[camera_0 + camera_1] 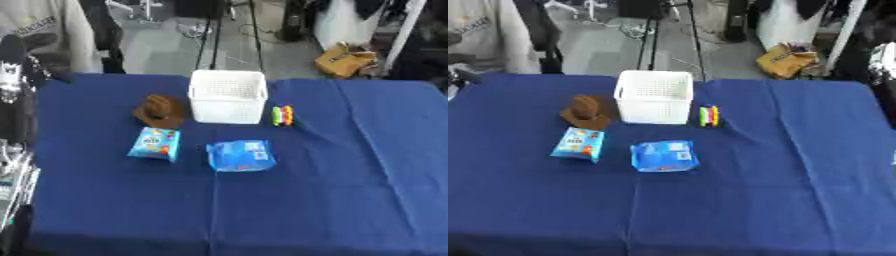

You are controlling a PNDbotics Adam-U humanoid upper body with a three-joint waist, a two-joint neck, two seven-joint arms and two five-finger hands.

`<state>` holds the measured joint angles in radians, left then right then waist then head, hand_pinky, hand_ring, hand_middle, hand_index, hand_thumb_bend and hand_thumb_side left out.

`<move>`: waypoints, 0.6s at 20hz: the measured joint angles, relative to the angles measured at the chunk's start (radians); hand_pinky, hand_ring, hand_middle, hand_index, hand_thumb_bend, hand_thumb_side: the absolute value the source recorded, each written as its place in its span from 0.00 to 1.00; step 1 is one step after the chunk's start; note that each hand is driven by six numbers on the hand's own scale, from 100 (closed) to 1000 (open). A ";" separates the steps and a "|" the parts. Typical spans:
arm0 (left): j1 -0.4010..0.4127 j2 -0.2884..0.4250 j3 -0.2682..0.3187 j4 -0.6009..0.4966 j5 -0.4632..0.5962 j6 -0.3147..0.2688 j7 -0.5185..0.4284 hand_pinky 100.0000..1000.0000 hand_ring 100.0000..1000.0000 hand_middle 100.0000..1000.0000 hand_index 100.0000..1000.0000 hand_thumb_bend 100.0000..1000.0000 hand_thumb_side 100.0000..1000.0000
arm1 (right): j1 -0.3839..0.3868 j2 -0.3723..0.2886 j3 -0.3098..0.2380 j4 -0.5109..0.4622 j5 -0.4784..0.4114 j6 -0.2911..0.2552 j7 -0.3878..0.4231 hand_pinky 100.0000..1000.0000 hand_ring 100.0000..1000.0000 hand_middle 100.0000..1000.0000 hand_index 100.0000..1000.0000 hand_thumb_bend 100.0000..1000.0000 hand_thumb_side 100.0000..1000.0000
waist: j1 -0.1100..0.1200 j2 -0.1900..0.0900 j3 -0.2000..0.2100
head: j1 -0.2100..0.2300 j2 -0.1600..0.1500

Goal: Pick up objects on the table and place them in the box.

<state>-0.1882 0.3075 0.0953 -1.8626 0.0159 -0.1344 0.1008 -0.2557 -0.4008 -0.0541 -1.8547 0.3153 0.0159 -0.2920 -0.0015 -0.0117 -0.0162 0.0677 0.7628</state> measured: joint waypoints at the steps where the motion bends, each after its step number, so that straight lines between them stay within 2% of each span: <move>1: 0.000 0.000 0.000 0.000 0.000 0.000 0.000 0.46 0.63 0.73 0.72 0.50 0.94 | 0.000 0.000 0.000 0.000 0.000 0.000 0.000 0.50 0.64 0.67 0.78 0.00 0.67 | 0.000 0.000 0.000 | -0.001 0.000; 12: 0.000 0.000 0.000 0.000 0.000 0.000 0.000 0.46 0.63 0.74 0.72 0.50 0.95 | 0.000 0.000 0.000 0.000 0.000 0.000 0.000 0.50 0.64 0.67 0.79 0.00 0.67 | 0.000 0.001 -0.001 | -0.002 0.000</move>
<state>-0.1883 0.3074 0.0953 -1.8626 0.0159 -0.1347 0.1011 -0.2557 -0.4009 -0.0541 -1.8547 0.3152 0.0159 -0.2920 -0.0015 -0.0111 -0.0174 0.0655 0.7628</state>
